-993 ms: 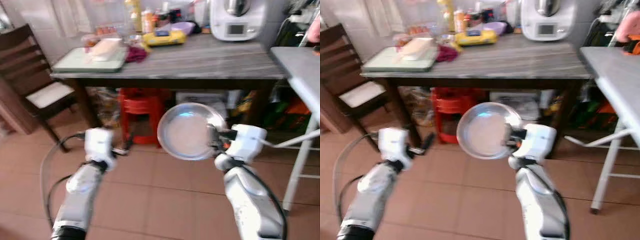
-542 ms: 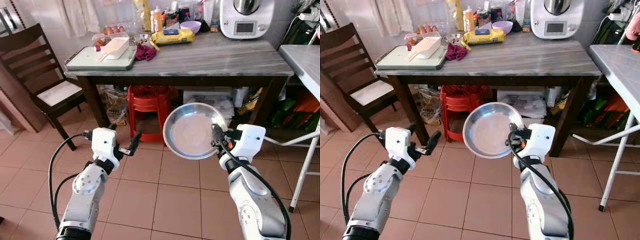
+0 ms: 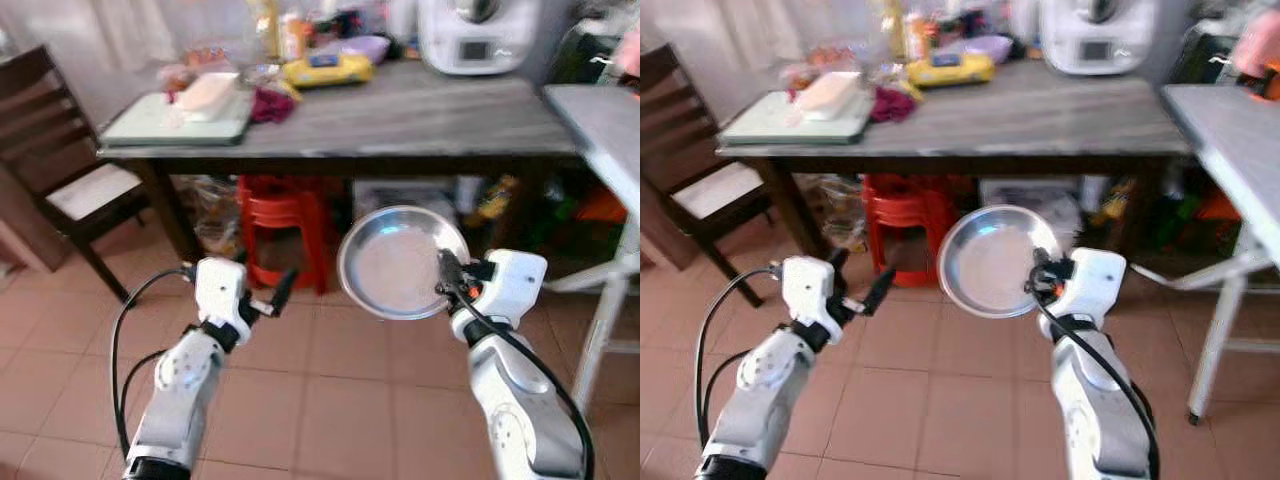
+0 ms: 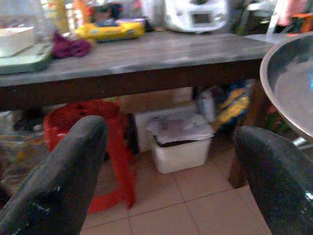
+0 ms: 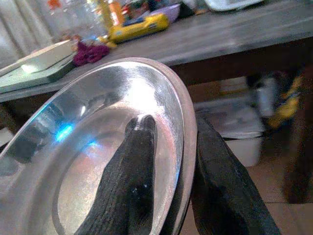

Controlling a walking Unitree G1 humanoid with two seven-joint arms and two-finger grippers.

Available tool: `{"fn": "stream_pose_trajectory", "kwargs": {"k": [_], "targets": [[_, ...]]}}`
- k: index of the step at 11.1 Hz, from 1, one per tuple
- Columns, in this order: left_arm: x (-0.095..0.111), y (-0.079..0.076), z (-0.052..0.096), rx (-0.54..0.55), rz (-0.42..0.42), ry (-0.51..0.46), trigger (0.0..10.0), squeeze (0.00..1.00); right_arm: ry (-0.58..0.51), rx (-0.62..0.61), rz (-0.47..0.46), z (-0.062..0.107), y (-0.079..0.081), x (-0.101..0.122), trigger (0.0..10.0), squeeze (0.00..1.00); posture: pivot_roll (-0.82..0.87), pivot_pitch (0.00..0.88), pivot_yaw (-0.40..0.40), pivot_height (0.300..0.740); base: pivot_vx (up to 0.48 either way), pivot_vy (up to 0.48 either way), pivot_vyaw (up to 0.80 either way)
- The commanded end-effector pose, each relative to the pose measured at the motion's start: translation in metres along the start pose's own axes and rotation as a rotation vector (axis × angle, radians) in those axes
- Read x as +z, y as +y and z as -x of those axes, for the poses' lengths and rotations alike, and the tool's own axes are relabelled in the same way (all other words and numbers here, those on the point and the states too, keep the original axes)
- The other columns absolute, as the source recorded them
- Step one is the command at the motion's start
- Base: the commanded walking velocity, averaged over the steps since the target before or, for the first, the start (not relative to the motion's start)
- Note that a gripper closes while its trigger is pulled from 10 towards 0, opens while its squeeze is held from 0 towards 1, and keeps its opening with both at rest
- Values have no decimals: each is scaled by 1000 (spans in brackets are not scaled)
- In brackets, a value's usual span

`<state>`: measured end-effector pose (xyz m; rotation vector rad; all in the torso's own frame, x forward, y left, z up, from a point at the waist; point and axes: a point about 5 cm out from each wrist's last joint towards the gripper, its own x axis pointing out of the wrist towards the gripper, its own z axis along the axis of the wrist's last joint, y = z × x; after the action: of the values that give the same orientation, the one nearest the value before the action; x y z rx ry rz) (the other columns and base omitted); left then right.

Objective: Setting the table

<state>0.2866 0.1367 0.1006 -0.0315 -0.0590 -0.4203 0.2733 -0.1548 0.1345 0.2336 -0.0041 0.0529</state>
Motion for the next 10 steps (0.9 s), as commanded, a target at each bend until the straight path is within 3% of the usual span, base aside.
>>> {"fn": "stream_pose_trajectory", "kwargs": {"k": [1, 10], "targets": [[3, 6, 2, 14, -12, -9, 10000, 0, -19, 31, -6, -2, 9, 4, 10000, 0, -49, 0, 80, 740, 424, 0, 0], [2, 2, 0, -1, -8, -10, 10000, 0, -30, 18, 6, -5, 7, 6, 10000, 0, -48, 0, 81, 740, 435, 0, 0]]}}
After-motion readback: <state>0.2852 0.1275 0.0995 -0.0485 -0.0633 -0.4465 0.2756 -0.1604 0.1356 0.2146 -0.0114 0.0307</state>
